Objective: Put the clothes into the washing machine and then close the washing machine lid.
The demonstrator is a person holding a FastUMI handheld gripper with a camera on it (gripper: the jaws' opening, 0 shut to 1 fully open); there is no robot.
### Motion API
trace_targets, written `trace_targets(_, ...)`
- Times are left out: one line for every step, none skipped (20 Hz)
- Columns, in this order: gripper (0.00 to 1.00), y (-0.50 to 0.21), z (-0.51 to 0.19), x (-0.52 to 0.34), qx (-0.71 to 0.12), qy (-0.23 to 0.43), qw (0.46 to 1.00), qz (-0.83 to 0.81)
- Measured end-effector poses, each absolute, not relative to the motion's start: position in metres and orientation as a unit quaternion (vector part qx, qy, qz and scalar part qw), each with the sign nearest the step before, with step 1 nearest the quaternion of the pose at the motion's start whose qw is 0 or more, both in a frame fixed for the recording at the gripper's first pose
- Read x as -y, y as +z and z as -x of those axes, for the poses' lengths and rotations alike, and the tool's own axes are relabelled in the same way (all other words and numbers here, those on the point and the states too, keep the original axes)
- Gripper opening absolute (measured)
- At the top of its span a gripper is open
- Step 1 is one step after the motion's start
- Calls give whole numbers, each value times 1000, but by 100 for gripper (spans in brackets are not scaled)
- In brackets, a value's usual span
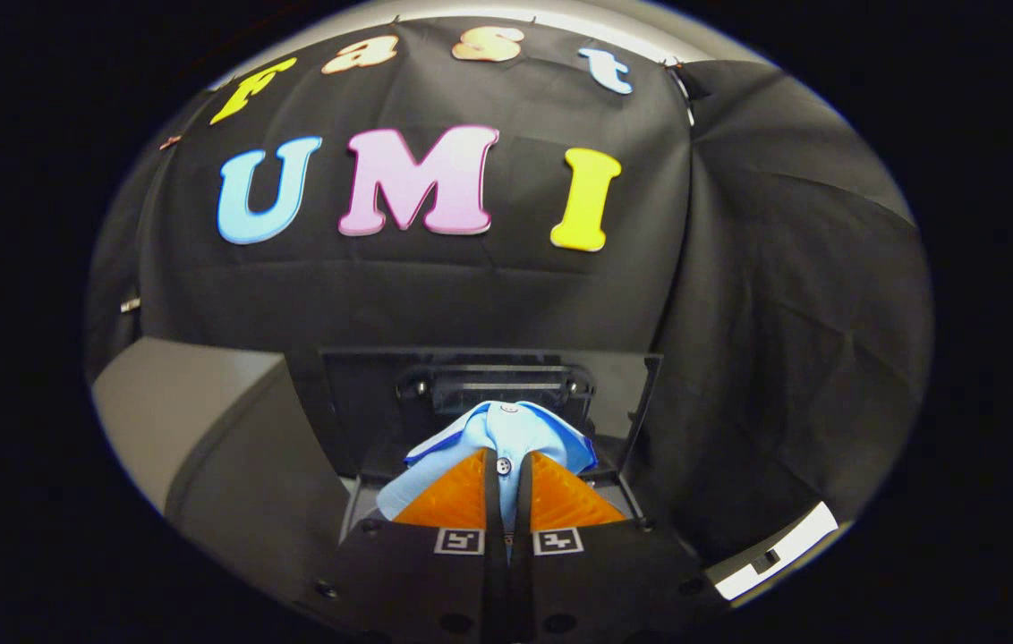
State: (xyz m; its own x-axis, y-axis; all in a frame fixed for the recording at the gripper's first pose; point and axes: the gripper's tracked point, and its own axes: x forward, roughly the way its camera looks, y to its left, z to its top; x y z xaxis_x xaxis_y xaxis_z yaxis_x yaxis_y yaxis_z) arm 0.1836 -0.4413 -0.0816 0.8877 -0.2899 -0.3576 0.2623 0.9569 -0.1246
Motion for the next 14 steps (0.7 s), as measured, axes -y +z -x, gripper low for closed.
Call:
trace_targets(5,-101,-185,439,-206,-134,969,41)
trace_targets(5,-119,-184,440,-225,-132,964,43)
trace_targets(5,-137,-183,440,-239,-127,962,42)
trace_targets(5,-159,-185,441,-256,-126,958,41)
trace_targets(5,-178,-185,441,-272,-122,954,41)
trace_targets(5,-195,-184,444,-293,-121,947,49)
trace_targets(5,-206,-183,447,-305,-121,943,54)
trace_targets(5,-223,-180,446,-321,-117,938,53)
trace_targets(5,-239,-177,450,-340,-120,931,56)
trace_targets(5,-251,-174,455,-355,-119,926,54)
trace_targets(5,-264,-175,457,-368,-119,921,51)
trace_targets(5,-279,-176,457,-382,-116,916,46)
trace_targets(5,-290,-176,456,-395,-116,910,42)
trace_targets(5,-301,-174,457,-407,-114,905,38)
